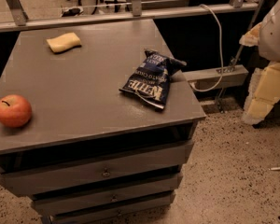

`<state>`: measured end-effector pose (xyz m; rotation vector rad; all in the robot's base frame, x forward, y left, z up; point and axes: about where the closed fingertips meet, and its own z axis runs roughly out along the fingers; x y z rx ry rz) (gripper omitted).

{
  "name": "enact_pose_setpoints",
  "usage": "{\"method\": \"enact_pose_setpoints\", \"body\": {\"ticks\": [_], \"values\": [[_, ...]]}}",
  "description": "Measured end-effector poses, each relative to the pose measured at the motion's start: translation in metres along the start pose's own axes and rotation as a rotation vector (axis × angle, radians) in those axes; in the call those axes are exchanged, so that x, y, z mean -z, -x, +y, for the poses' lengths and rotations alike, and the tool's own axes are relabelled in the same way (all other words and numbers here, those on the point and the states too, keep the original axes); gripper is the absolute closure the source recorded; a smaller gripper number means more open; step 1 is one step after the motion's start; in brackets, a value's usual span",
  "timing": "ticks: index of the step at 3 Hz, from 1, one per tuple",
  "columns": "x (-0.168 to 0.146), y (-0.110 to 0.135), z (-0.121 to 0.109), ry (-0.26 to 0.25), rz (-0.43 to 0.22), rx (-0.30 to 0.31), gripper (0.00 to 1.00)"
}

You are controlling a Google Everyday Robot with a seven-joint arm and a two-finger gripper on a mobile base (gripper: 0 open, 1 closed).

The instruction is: Move blue chip bag near sponge

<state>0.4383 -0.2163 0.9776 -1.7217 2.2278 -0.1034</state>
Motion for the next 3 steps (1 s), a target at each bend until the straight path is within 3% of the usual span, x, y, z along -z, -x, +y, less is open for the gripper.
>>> {"method": "enact_pose_setpoints", "body": {"ticks": [1,2,3], "values": [[0.0,0.0,0.0,-0.002,-0.001,0.0,0.0],[-0.016,0.01,-0.013,-0.017,-0.062,0.006,0.0],[-0.05,0.035,-0.04,-0.029,-0.161,0.025,0.0]]}}
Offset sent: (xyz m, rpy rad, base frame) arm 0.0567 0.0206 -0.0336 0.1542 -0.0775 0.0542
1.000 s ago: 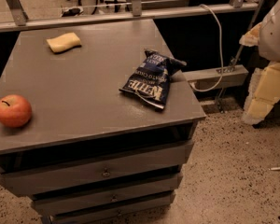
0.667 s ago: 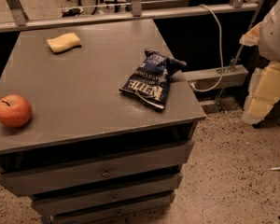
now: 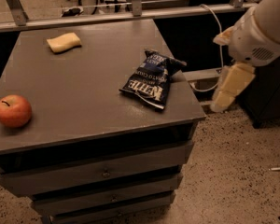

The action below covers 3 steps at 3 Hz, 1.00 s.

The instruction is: Move blue chip bag near sponge

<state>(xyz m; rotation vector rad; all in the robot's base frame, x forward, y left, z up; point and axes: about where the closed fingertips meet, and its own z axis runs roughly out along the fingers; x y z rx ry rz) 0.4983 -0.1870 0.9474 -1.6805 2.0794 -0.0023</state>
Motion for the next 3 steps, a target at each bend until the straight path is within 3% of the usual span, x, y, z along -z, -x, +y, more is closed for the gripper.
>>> {"method": "enact_pose_setpoints", "body": {"ticks": [2,3], "values": [[-0.083,0.049,-0.055,-0.021,-0.217,-0.021,0.0],[-0.106,0.062,-0.068,-0.019,-0.272,-0.055,0.0]]}}
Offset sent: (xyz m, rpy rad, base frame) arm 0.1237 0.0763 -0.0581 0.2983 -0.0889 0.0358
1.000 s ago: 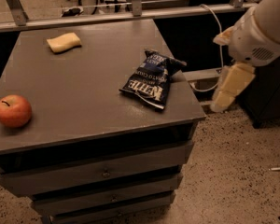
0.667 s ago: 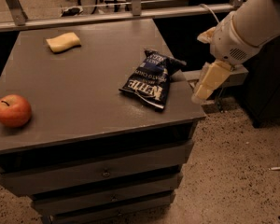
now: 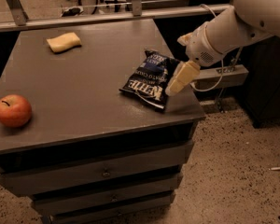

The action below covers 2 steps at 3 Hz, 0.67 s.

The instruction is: Move blue chip bag near sponge

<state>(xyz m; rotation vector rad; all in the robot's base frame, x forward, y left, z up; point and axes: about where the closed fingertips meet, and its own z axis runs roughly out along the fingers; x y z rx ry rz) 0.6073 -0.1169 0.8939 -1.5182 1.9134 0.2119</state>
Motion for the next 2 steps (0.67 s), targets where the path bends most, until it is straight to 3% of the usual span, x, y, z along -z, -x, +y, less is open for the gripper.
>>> {"method": "enact_pose_setpoints", "body": {"ticks": [1,2], "values": [[-0.024,0.007,-0.007,0.01,-0.039,-0.034,0.0],[-0.041,0.012,-0.011,0.026,-0.046,-0.071,0.16]]}}
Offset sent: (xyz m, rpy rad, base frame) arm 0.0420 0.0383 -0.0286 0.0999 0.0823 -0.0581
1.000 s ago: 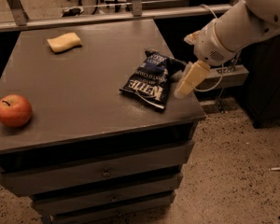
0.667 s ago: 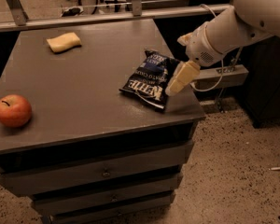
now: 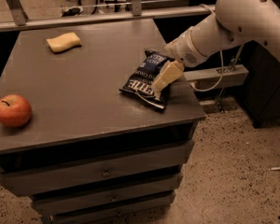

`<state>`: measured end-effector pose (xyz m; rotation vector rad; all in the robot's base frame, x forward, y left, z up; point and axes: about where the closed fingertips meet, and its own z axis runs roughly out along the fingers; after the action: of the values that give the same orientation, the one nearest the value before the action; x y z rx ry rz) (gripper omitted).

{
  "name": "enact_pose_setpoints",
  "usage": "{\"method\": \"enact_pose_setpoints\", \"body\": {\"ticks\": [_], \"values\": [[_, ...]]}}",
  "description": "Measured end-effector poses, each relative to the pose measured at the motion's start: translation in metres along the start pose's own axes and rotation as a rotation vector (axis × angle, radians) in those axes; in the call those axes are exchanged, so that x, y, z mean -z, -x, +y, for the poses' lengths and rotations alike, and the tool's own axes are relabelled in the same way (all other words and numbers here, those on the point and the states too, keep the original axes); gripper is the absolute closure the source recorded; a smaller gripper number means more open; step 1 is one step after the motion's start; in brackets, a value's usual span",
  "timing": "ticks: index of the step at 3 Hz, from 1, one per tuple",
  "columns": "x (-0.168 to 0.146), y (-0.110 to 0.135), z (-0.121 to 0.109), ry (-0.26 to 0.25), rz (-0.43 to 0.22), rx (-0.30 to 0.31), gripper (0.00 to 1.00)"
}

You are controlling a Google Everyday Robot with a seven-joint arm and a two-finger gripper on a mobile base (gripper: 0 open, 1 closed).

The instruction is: Move blue chip bag near sponge

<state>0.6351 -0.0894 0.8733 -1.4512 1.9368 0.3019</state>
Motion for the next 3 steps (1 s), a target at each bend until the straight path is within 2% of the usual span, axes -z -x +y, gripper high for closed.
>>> {"method": "enact_pose_setpoints", "body": {"ticks": [1,2,3], "values": [[-0.006,0.004,-0.003,0.01,0.0,-0.03,0.39],[0.007,0.017,-0.009,-0.029,-0.01,-0.052,0.7],[0.02,0.028,-0.017,-0.073,-0.015,-0.058,0.93]]}}
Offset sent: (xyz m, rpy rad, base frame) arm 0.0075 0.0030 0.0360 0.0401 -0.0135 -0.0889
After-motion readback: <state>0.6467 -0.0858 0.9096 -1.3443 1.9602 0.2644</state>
